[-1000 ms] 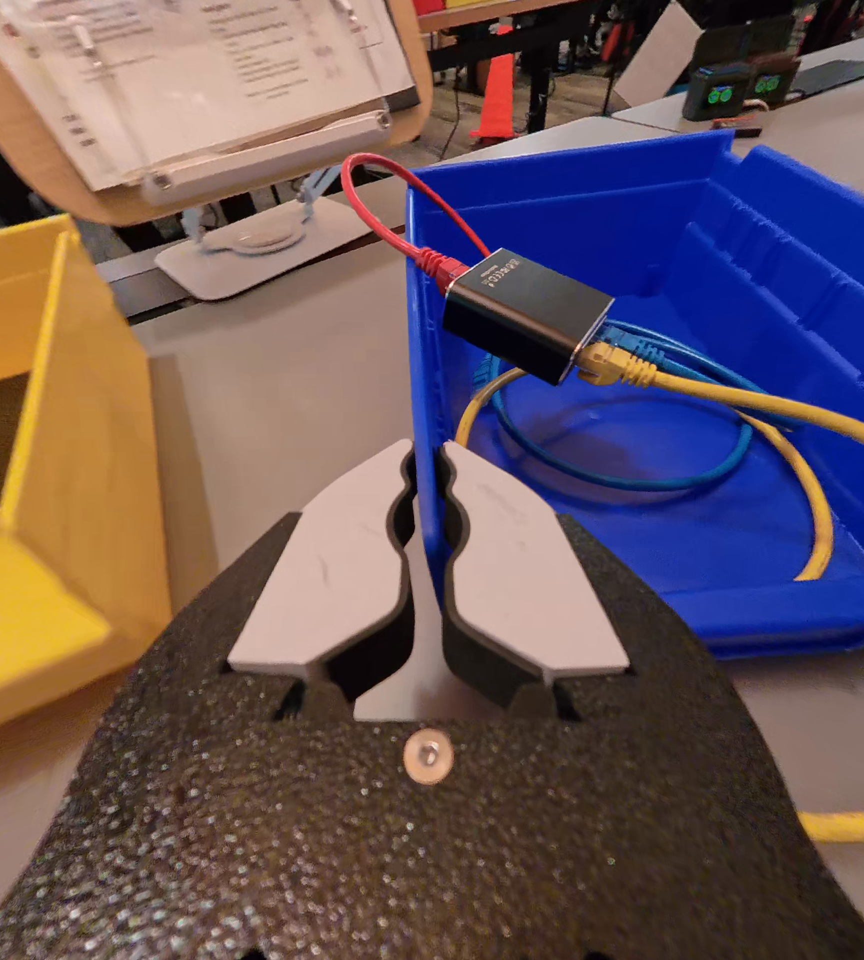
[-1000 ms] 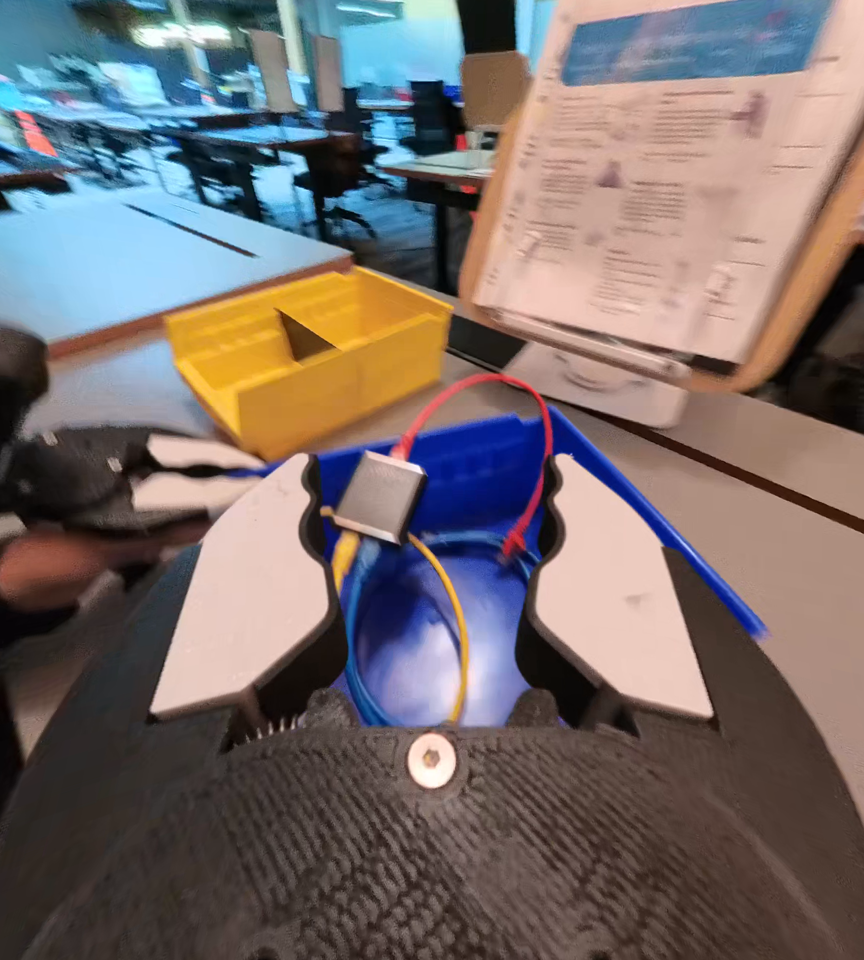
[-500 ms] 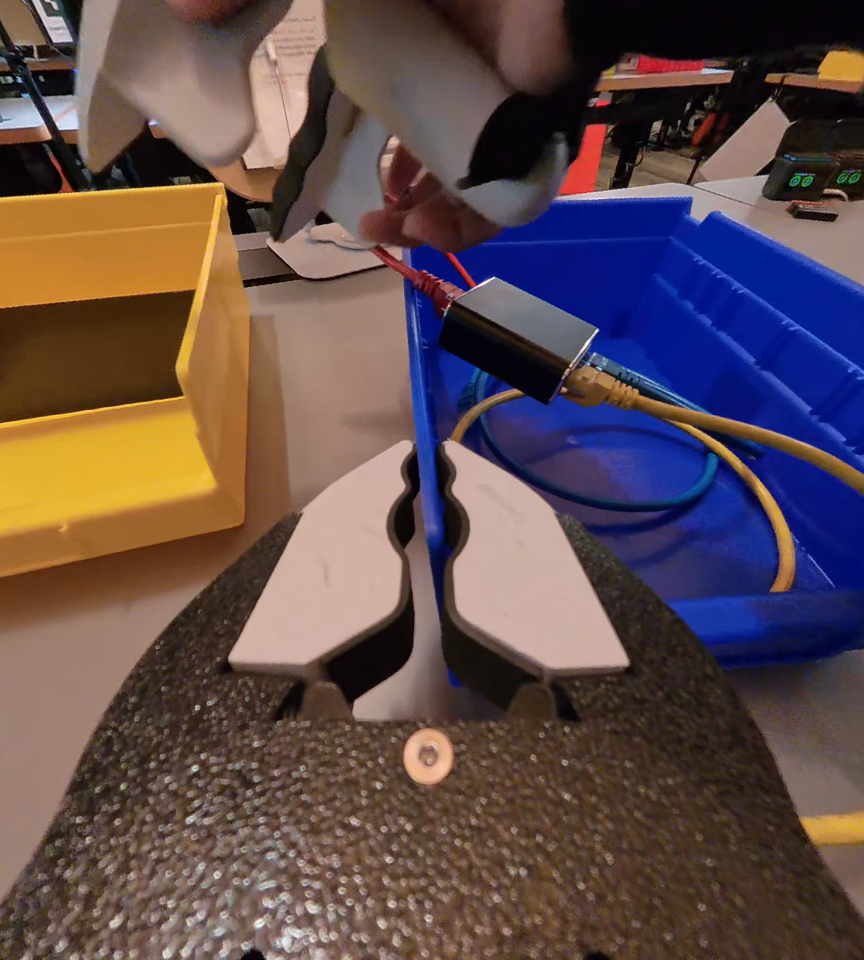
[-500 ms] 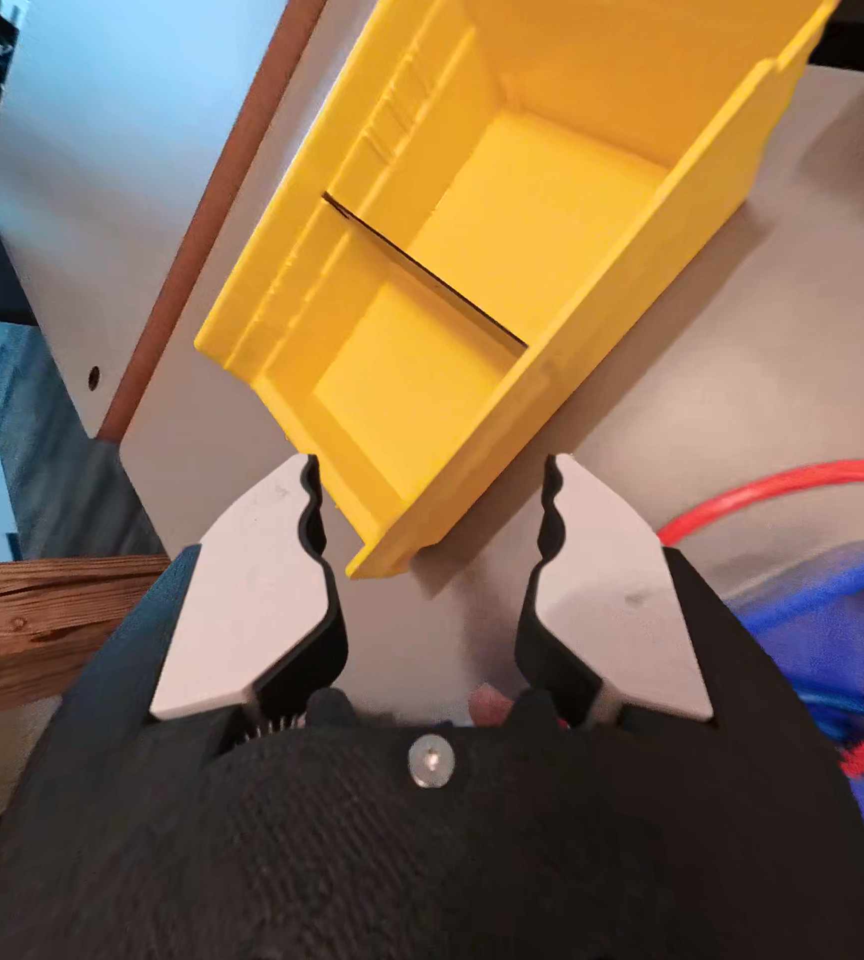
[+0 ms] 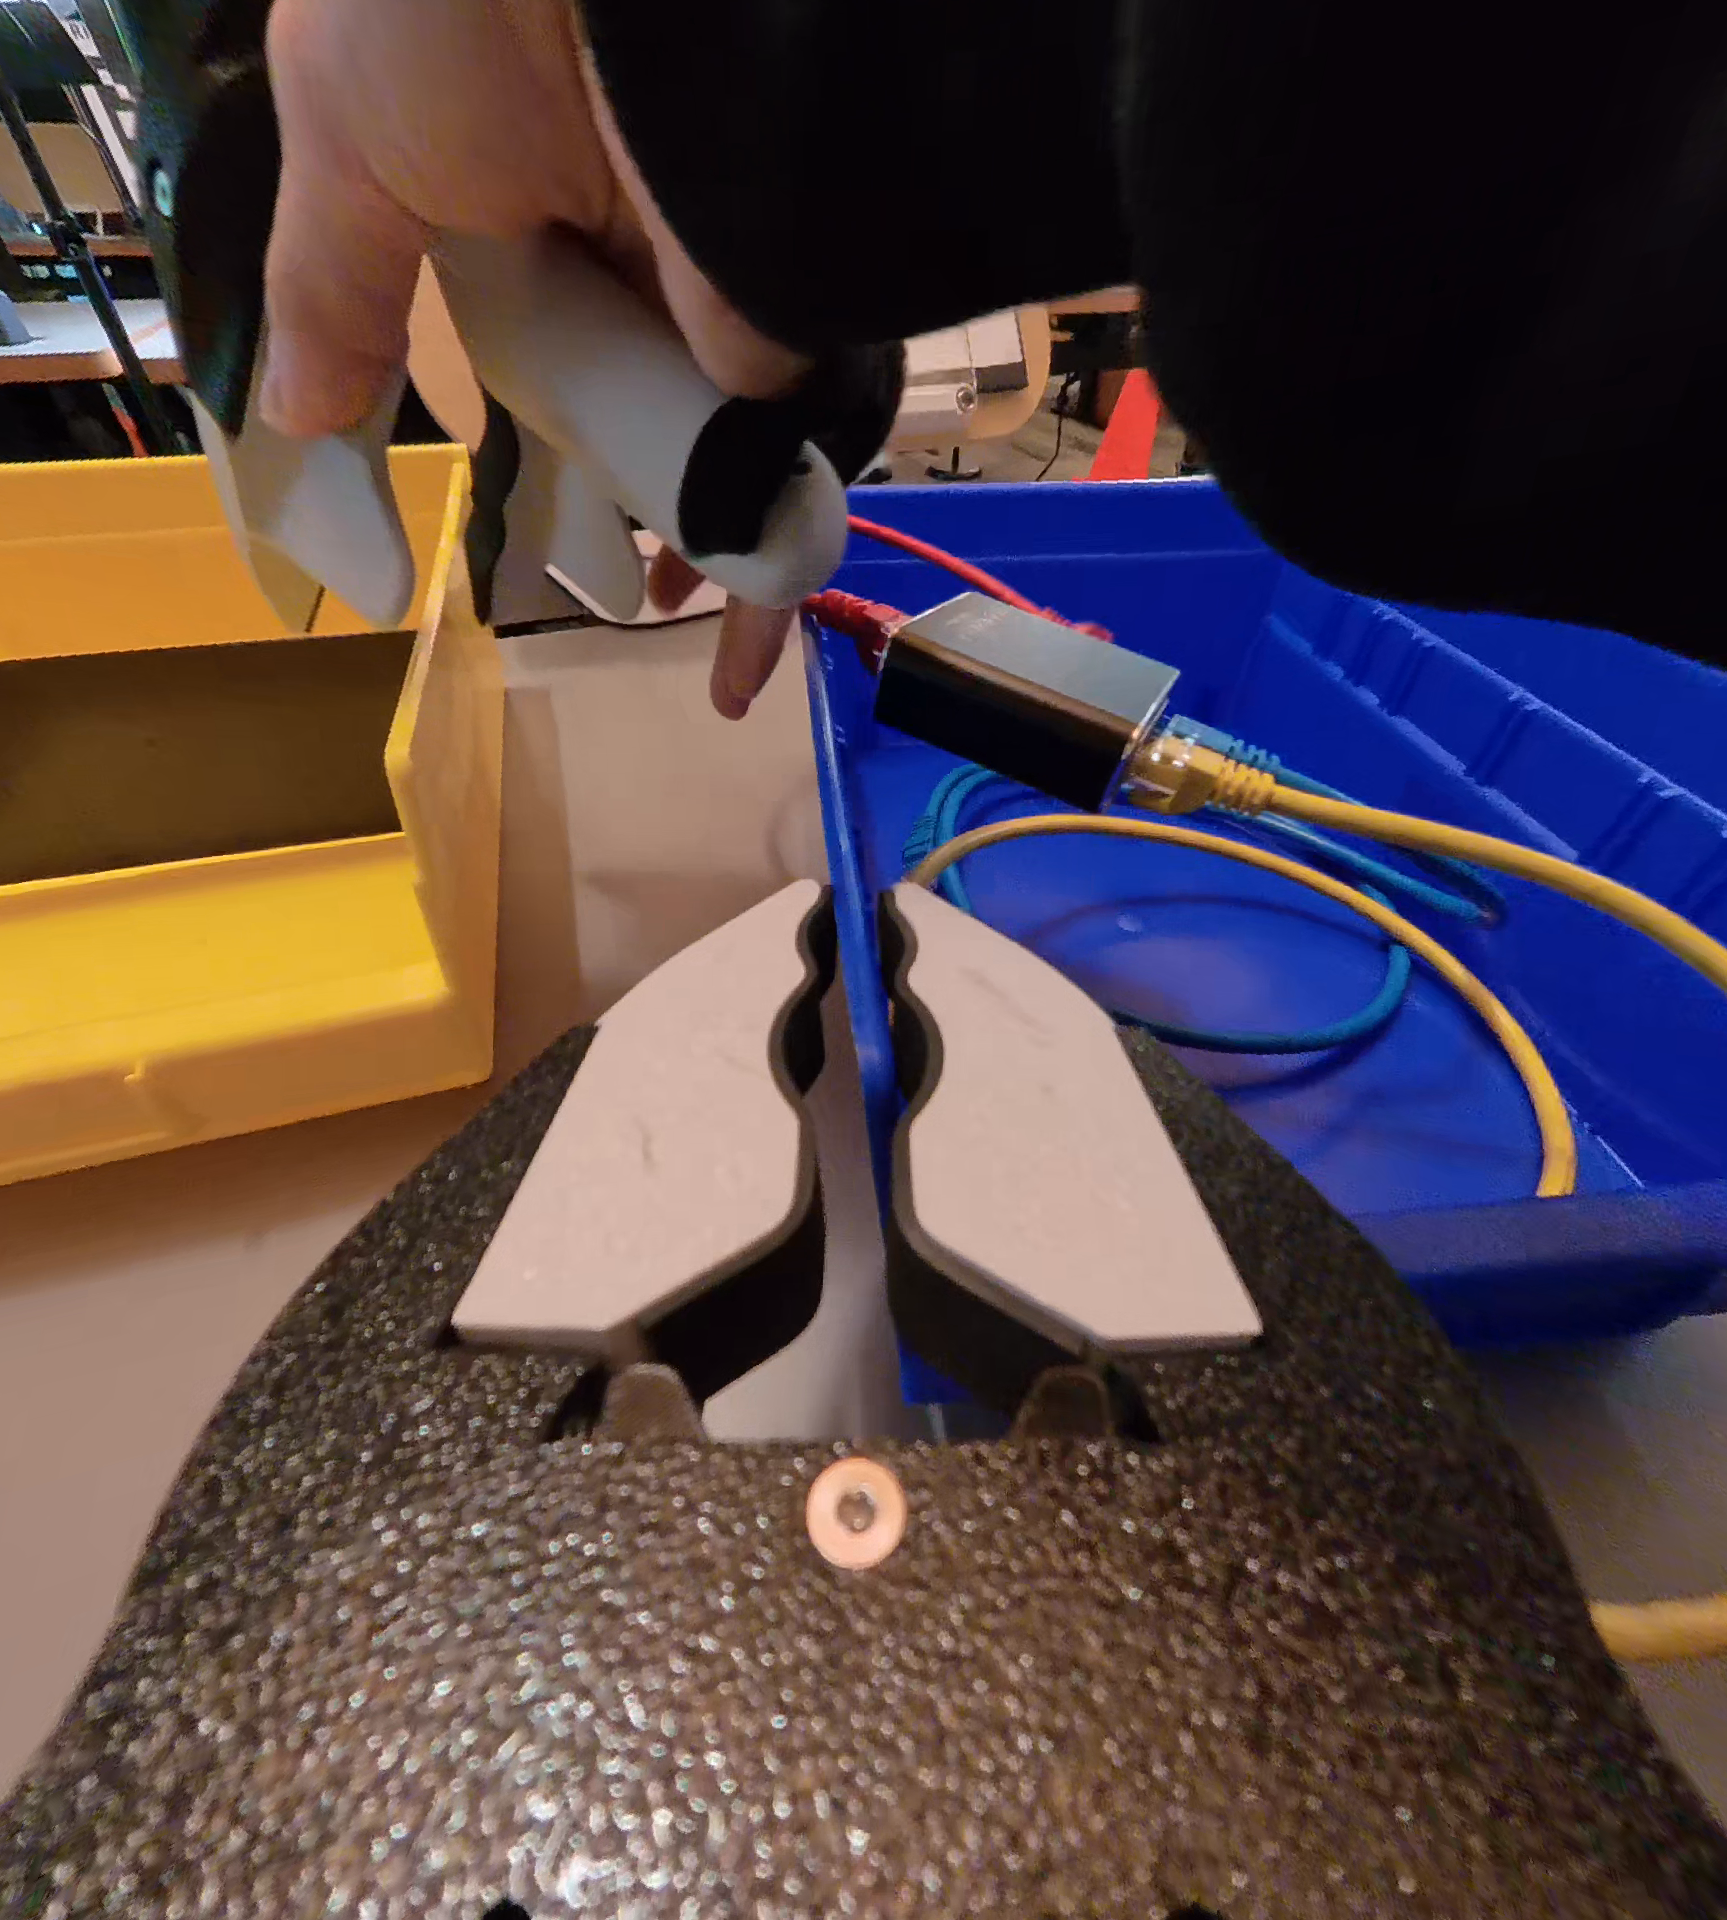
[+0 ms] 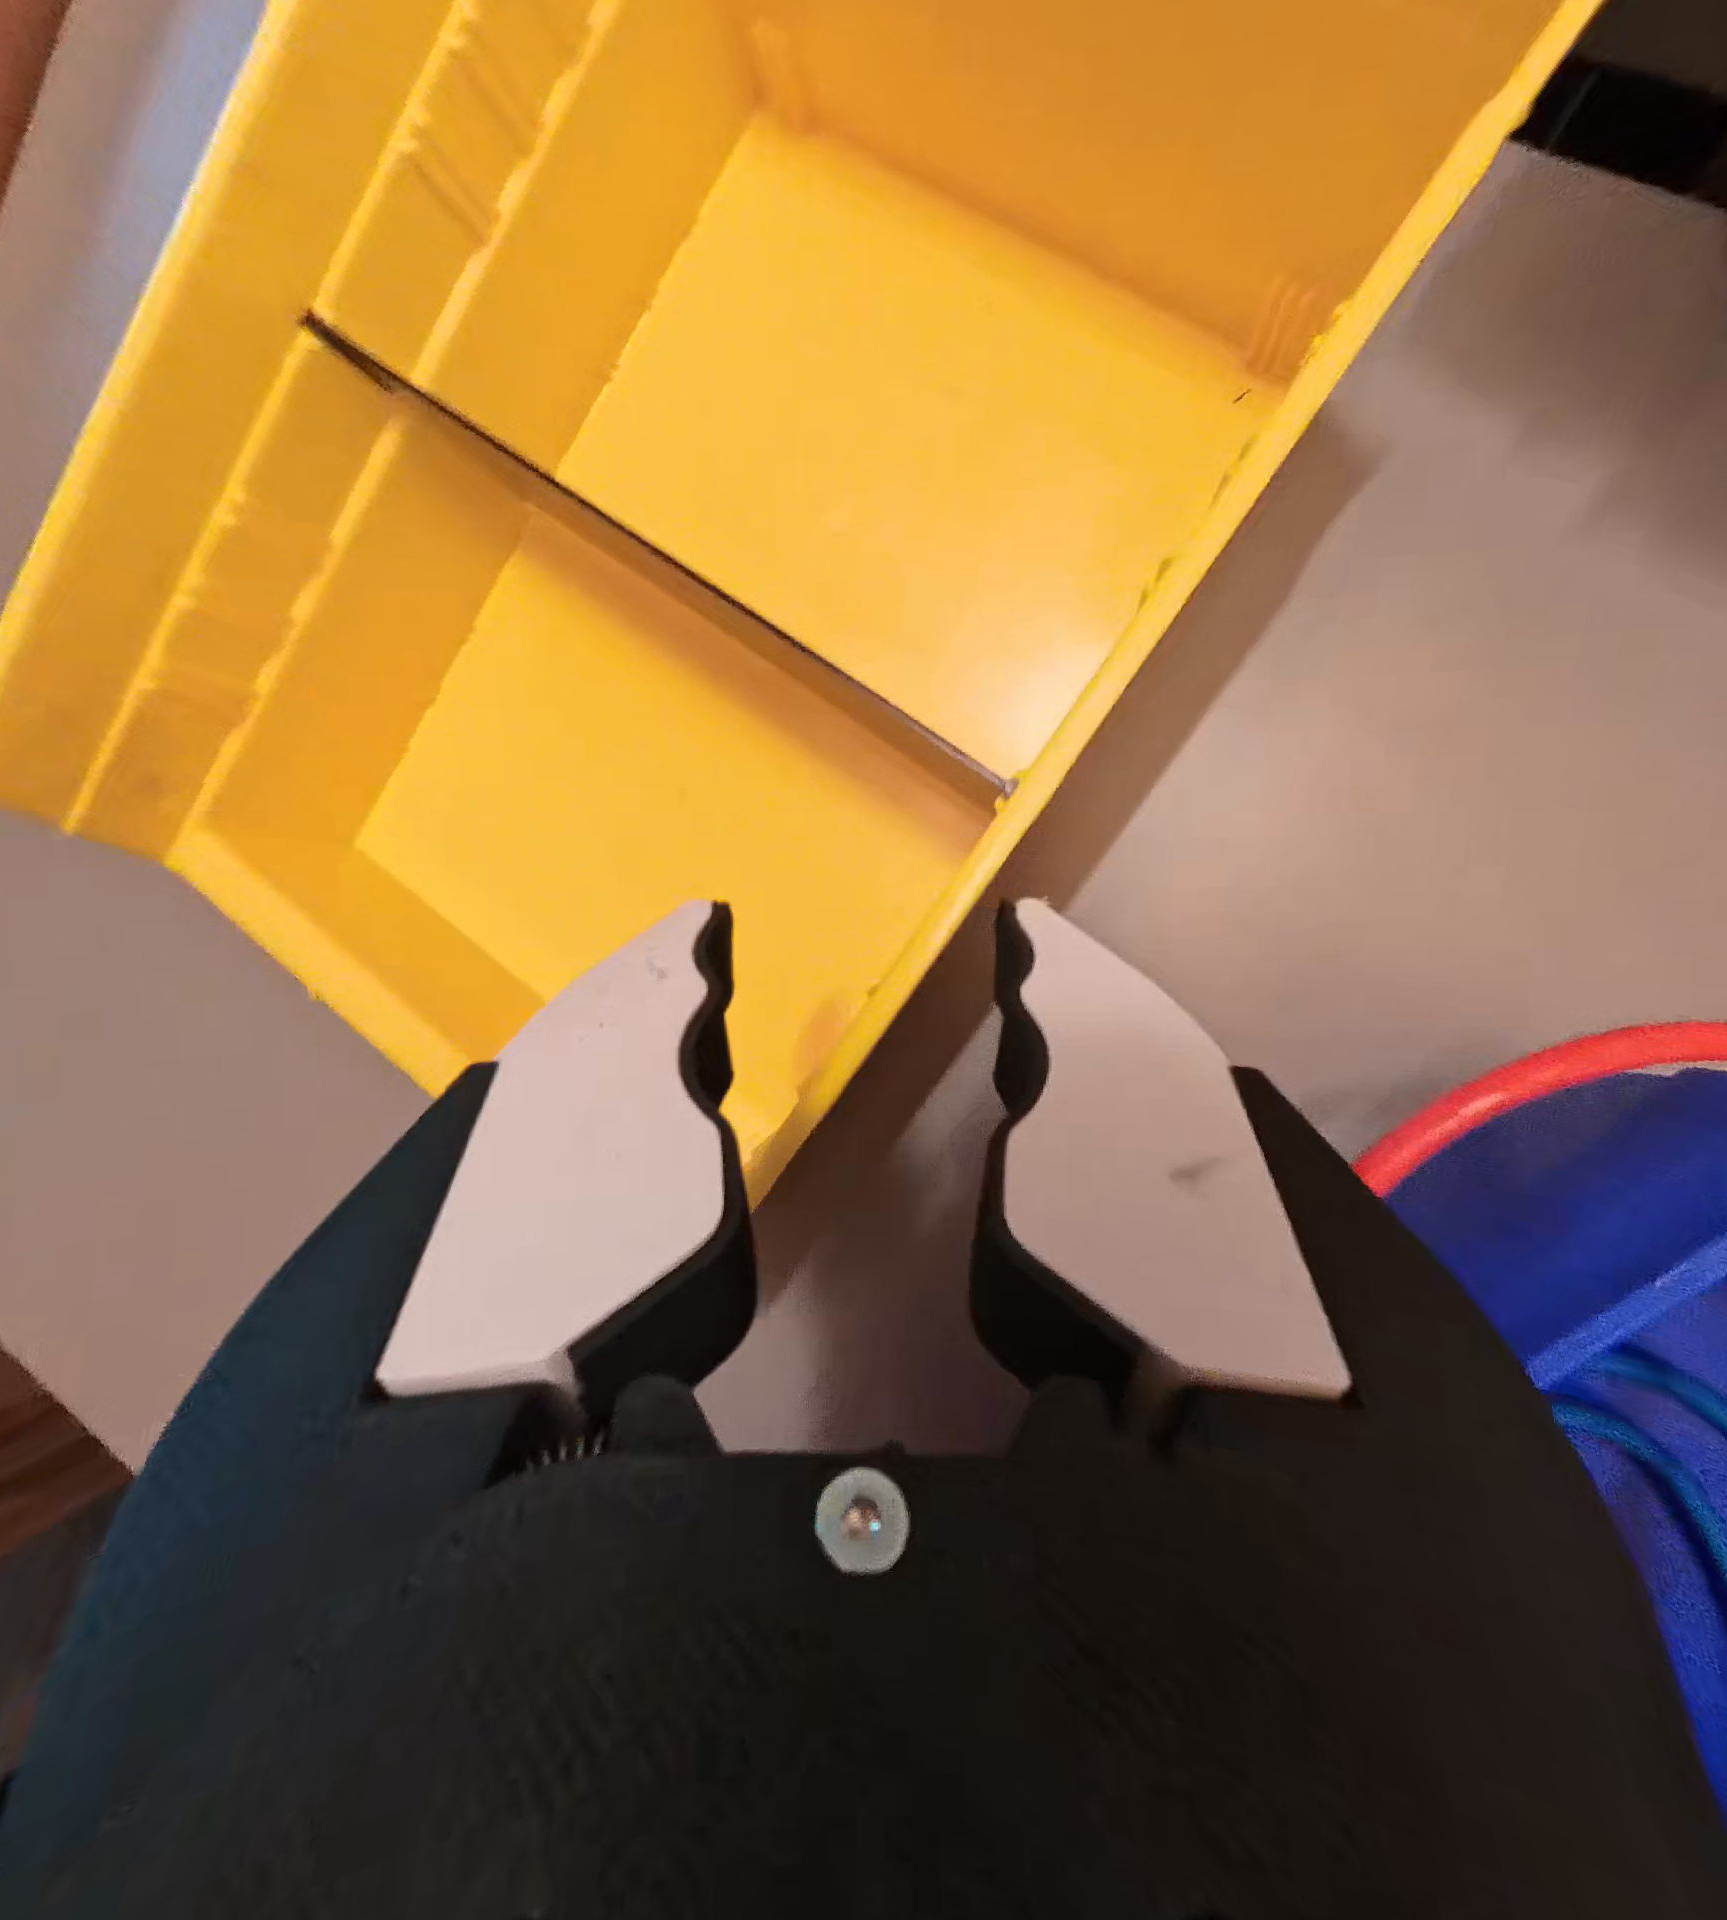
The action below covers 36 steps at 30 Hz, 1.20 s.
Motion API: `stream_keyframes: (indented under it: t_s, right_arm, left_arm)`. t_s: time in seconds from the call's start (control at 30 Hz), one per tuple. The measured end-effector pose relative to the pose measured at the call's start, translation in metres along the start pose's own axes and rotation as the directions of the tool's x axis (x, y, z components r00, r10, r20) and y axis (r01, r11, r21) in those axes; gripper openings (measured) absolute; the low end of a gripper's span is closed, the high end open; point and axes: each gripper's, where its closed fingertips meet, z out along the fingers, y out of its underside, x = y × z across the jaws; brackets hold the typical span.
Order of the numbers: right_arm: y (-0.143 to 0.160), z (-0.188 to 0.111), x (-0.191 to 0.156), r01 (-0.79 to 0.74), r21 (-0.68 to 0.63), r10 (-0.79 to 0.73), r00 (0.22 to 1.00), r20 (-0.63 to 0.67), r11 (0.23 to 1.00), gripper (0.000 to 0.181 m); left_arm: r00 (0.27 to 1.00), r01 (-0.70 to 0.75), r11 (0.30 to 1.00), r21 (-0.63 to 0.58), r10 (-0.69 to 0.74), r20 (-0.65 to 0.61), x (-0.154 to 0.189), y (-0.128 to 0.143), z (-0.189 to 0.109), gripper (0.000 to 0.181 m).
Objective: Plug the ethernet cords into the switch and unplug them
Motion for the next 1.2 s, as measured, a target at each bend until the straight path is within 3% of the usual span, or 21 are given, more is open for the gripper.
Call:
stream_keyframes:
  t_s: [0.03, 0.13, 0.4, 0.6, 0.8, 0.93, 1.07, 1.2]
  right_arm:
    - [-0.002, 0.001, -0.002, -0.009, 0.006, 0.009, 1.0, -0.005, 1.0, 0.045]
    - [0.003, 0.01, -0.001, -0.045, -0.05, 0.042, 0.997, -0.067, 0.998, 0.047]
    - [0.012, 0.039, 0.014, -0.26, -0.092, 0.246, 0.959, -0.139, 0.961, 0.026]
    - [0.019, 0.044, 0.02, -0.196, -0.152, 0.16, 0.962, -0.219, 0.969, 0.015]
    - [0.011, 0.049, 0.021, -0.136, -0.084, 0.116, 0.97, -0.212, 0.987, 0.012]
    - [0.005, 0.052, 0.011, 0.018, -0.123, -0.036, 0.989, -0.142, 0.992, 0.006]
    - [-0.029, 0.02, -0.004, 0.293, -0.097, -0.306, 0.94, -0.152, 0.951, 0.006]
    - [-0.091, -0.063, -0.004, 0.429, 0.081, -0.409, 0.894, -0.185, 0.9, 0.006]
  left_arm:
    - [1.0, 0.0, 1.0, 0.006, 0.0, 0.001, 0.0, 0.0, -0.001, 0.007]
    - [1.0, 0.0, 1.0, 0.02, -0.001, 0.007, -0.001, -0.001, -0.002, 0.007]
    - [1.0, 0.008, 0.999, 0.037, -0.008, 0.006, -0.003, -0.002, -0.001, 0.007]
    - [0.997, -0.01, 0.999, 0.046, 0.006, 0.073, -0.009, -0.003, -0.004, 0.005]
    - [0.996, -0.019, 0.999, 0.049, 0.015, 0.093, -0.011, -0.003, -0.005, 0.005]
    - [0.995, -0.022, 0.999, 0.049, 0.018, 0.093, -0.013, -0.003, -0.006, 0.005]
    - [0.995, -0.026, 0.999, 0.048, 0.021, 0.094, -0.02, -0.003, -0.008, 0.005]
    - [0.994, -0.025, 0.999, 0.046, 0.02, 0.106, -0.033, -0.002, -0.012, 0.005]
